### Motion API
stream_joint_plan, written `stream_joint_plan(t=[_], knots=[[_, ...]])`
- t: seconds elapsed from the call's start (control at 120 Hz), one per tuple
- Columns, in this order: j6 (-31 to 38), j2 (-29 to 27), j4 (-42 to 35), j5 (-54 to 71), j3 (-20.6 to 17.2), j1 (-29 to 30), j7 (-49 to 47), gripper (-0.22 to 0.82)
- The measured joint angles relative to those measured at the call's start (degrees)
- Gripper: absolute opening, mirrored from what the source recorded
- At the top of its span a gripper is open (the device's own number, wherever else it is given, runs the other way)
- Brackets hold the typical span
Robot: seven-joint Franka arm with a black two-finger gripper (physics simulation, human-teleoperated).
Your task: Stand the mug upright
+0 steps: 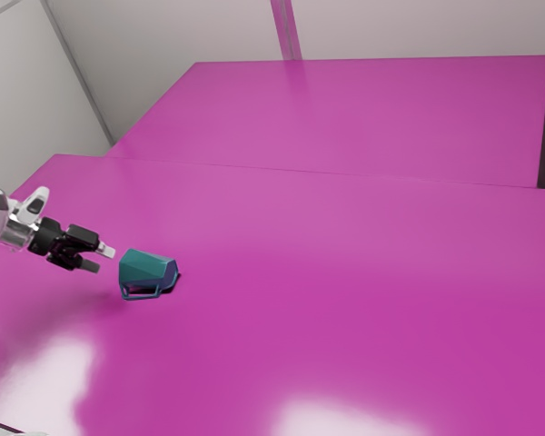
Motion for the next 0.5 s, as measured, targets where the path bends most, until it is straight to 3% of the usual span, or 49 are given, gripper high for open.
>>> stream_joint_plan(t=[0.5], knots=[[-0.5,3.5,0.9,-5.5,-0.2,-1.1,3.6,0.58]])
